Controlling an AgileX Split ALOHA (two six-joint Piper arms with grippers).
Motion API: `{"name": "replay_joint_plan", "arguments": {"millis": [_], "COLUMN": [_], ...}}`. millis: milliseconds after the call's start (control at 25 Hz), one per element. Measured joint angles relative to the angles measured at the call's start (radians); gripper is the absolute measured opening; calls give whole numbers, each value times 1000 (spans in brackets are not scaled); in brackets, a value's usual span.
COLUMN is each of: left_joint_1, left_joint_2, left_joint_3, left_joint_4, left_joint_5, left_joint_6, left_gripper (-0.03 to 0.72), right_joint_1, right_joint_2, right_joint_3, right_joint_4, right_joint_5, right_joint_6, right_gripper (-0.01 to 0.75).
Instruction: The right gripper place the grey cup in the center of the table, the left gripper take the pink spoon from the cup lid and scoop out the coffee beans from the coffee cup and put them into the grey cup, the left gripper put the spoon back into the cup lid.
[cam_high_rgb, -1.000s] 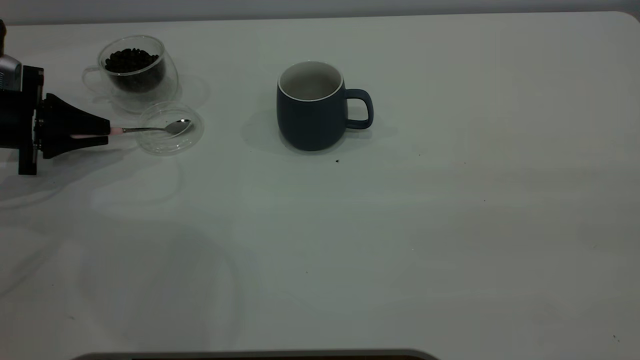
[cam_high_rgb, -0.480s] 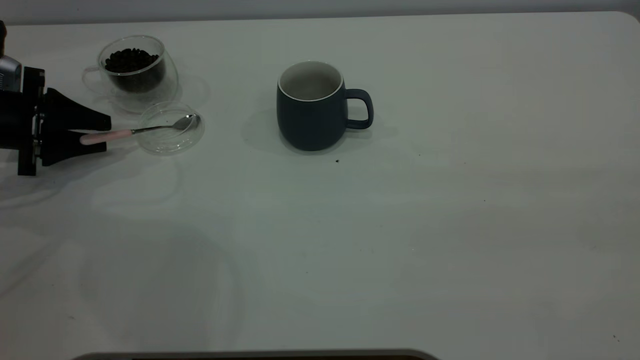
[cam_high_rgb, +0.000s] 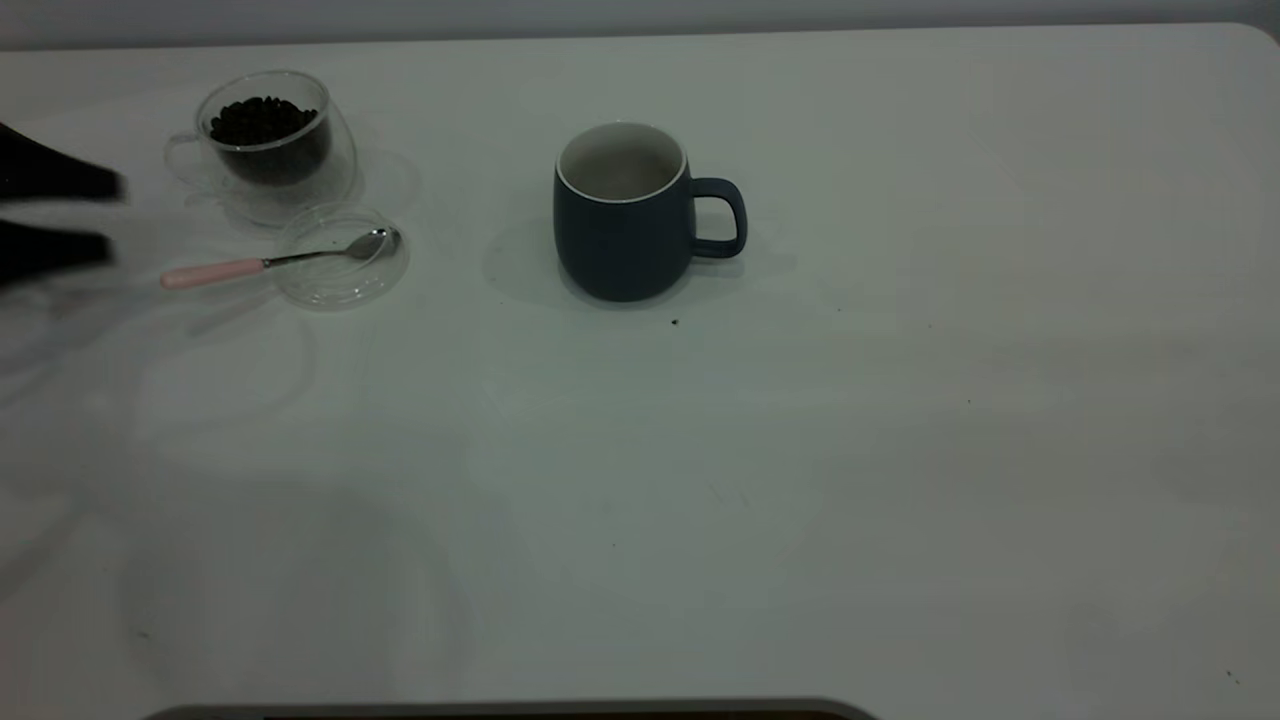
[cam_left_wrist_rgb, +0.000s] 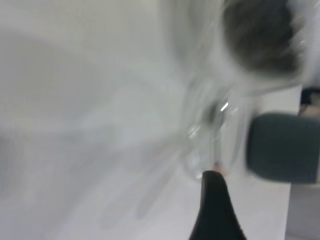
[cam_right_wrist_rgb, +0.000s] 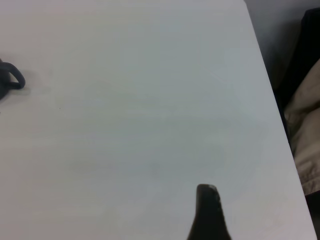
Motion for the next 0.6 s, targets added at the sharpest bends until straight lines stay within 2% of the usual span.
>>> {"name": "replay_joint_plan", "arguments": {"millis": [120, 280, 440, 600], "left_joint_1": [38, 22, -59, -172], "left_joint_2": [-99, -305, -573, -814], "left_joint_3": [0, 0, 1, 1], "left_joint_4": [8, 85, 314, 636], "left_joint_5": [61, 98, -1, -49], "left_joint_6": [-36, -121, -267, -553], "left_gripper": [582, 582, 582, 582], "right_joint_1": [0, 0, 0, 0], "right_joint_2": [0, 0, 0, 0], "right_joint_3": [0, 0, 0, 0], "right_joint_4": [0, 0, 0, 0], "right_joint_5": [0, 0, 0, 0], "right_joint_6": [0, 0, 0, 0], "right_gripper": [590, 590, 590, 590]}}
